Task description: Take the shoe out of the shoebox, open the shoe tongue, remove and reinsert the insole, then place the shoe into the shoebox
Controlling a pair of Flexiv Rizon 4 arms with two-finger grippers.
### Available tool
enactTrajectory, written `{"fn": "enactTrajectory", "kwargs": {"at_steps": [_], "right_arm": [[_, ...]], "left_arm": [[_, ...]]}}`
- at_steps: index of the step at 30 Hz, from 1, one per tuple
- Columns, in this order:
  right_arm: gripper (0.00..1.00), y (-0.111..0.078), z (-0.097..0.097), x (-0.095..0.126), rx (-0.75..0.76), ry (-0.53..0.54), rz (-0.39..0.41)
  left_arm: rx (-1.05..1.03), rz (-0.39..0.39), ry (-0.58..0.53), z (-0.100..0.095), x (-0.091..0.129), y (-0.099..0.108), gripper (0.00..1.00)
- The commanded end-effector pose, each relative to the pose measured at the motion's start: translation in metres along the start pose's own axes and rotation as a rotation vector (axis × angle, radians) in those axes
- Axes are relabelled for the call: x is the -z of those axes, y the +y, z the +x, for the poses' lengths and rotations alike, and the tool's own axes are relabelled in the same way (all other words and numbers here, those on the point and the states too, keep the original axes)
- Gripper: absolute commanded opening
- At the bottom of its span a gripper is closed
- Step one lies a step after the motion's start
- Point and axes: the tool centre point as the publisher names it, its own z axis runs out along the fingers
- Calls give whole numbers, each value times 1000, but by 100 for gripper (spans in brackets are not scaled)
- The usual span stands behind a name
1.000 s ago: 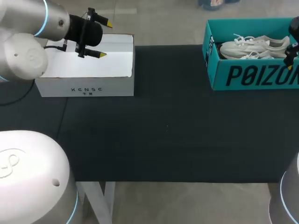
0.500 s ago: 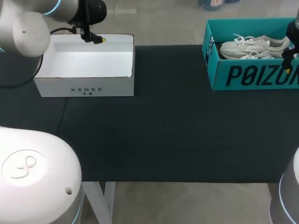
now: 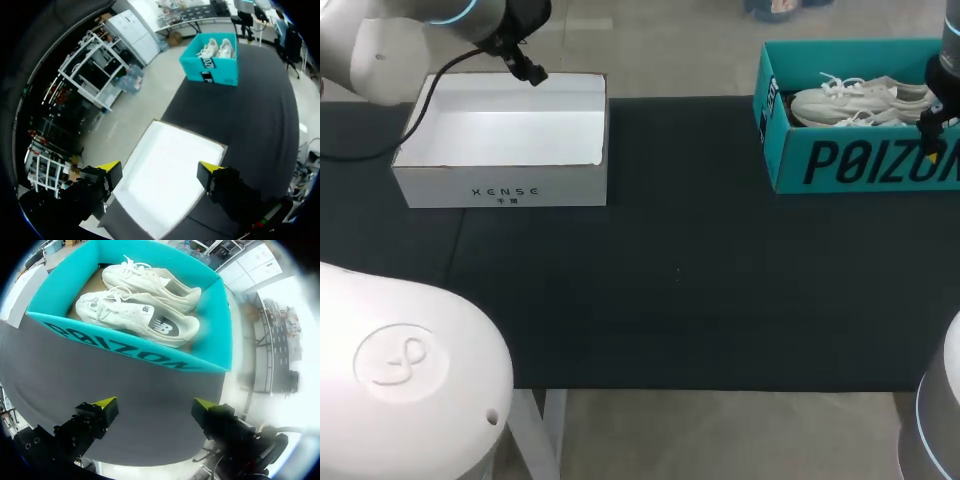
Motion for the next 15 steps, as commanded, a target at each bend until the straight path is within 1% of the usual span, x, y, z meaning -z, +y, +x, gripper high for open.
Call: {"fn": "enactTrajectory", "kwargs": {"at_steps": [1,3,4,5,6,7,8,10,11,12,13,14,15], "right_arm": [[100,-4,3,-4,-12,-6,1],[100,-4,3,-4,-16,-5,3],[100,-5,3,-4,-19,-6,2],[100,-5,3,-3,-22,-10,0],[100,-5,3,-1,-28,-15,0],[100,-5,3,1,-30,-18,-1],[100,-6,3,3,-35,-24,-1],[100,-6,2,7,-45,-43,-2],[100,-6,2,10,-54,-44,0],[100,-6,2,12,-65,-44,3],[100,-6,1,14,-73,-40,0],[100,-6,1,16,-89,-40,2],[100,-6,0,18,-100,-33,3]], "left_arm": [[612,-531,-167,4,1,-4,100],[612,-531,-167,4,1,-4,100],[683,-556,-171,4,3,-6,100],[789,-602,-185,2,2,-11,100],[834,-631,-144,0,4,-12,100],[919,-711,-120,-3,5,-13,100],[995,-751,-117,-7,5,-15,100],[1146,-893,-39,-17,3,-15,100],[1181,-894,-34,-19,3,-13,100],[1253,-970,21,-22,2,-11,100],[1307,-1016,24,-25,-2,-10,100],[1352,-1021,20,-25,-4,-8,100],[1406,-1071,18,-25,-7,-5,100]]}}
